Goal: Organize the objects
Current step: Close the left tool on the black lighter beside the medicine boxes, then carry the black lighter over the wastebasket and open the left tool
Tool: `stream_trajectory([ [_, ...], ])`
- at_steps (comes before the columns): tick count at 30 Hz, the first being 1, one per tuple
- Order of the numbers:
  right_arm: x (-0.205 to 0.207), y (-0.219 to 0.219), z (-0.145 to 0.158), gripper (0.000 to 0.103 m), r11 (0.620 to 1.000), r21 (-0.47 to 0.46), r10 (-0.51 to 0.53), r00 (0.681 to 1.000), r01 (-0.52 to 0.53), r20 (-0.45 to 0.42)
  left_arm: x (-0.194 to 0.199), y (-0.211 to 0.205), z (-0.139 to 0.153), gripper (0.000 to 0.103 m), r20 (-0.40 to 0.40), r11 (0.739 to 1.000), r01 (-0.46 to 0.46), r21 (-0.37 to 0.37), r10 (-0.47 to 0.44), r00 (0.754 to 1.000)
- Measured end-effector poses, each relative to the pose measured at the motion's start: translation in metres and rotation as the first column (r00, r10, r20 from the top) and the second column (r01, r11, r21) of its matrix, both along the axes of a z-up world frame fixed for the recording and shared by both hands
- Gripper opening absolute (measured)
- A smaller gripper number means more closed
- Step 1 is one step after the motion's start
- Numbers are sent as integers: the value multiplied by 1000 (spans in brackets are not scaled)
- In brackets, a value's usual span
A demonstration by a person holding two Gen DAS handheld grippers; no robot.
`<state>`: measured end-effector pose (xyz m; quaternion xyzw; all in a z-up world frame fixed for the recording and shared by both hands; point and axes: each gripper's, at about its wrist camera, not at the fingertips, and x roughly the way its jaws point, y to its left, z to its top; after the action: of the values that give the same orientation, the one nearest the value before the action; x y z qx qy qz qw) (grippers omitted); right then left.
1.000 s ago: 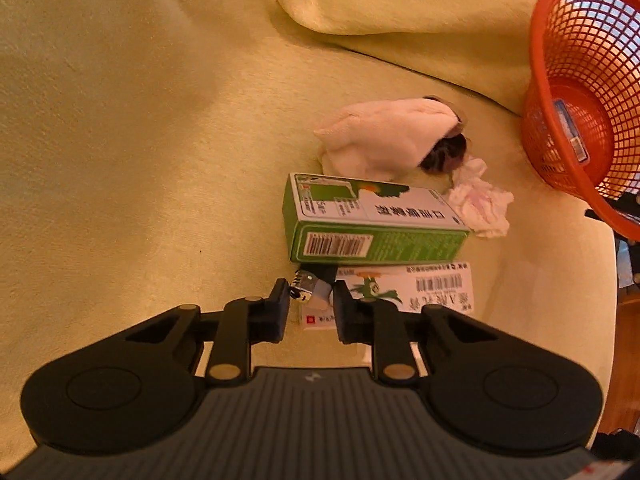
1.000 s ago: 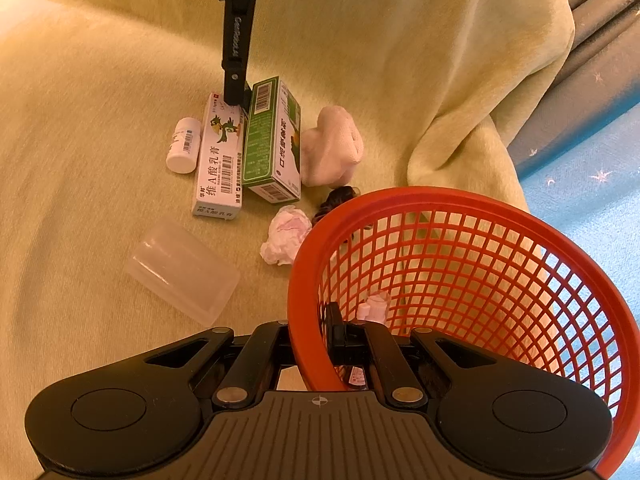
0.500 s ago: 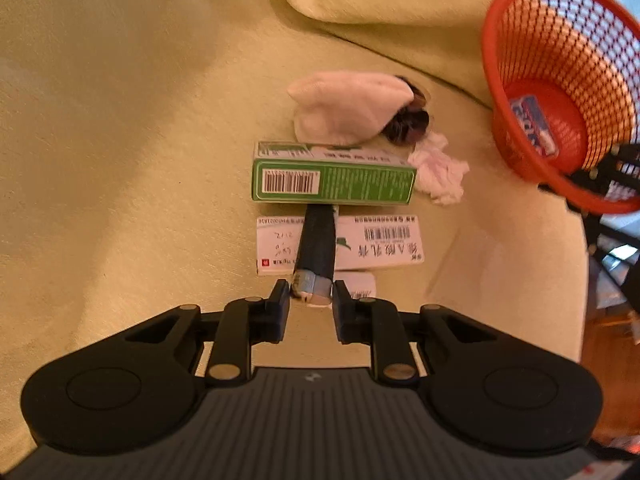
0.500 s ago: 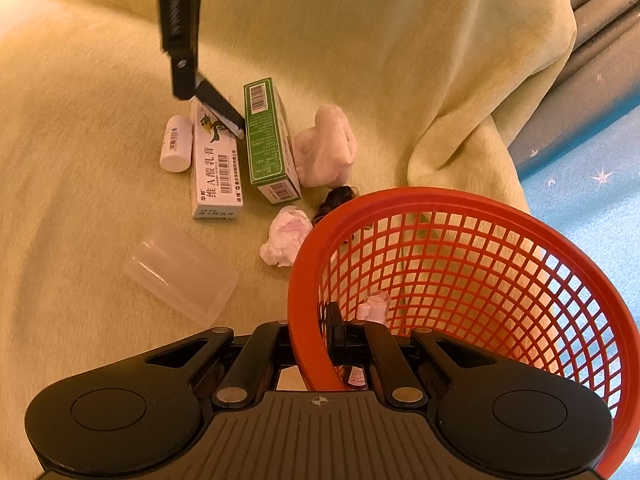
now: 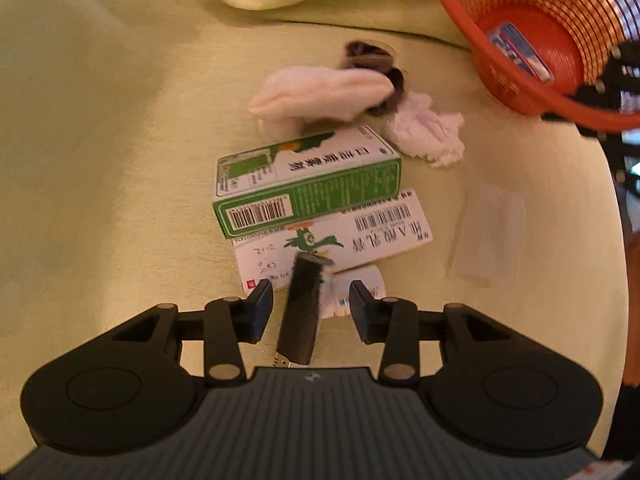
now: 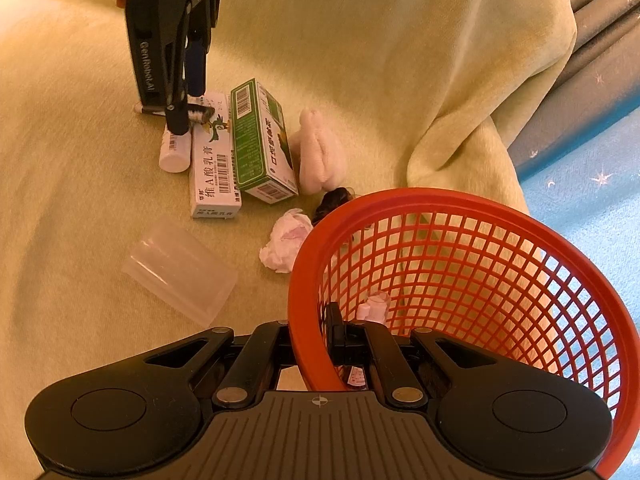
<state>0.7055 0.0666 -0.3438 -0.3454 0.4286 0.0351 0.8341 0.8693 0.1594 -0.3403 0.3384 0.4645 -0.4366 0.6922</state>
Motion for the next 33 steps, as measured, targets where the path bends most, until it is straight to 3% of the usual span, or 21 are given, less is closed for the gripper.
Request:
stream_trajectory([
  [12, -1, 0, 0, 1, 1000, -3, 3, 1000, -3, 1, 6, 27, -21, 35, -58, 999, 8, 37, -5, 998],
  [15, -1, 0, 1, 1, 1000, -3, 3, 1000, -3, 1, 8, 25, -24, 30, -63, 999, 23, 29, -22, 998],
  [18, -1, 0, 1, 1, 1000, -4, 4, 1000, -4, 0, 9, 22, -24, 18, -64, 998, 45, 33, -43, 997],
  [27, 0, 0, 1, 1, 1000, 0, -5, 1000, 5, -5, 6, 30, -1, 17, -65, 999, 14, 48, -11, 998],
  [33, 1, 0, 1, 1, 1000, 1, -9, 1000, 9, -5, -1, 32, 27, 17, -82, 999, -40, 0, 40, 996],
])
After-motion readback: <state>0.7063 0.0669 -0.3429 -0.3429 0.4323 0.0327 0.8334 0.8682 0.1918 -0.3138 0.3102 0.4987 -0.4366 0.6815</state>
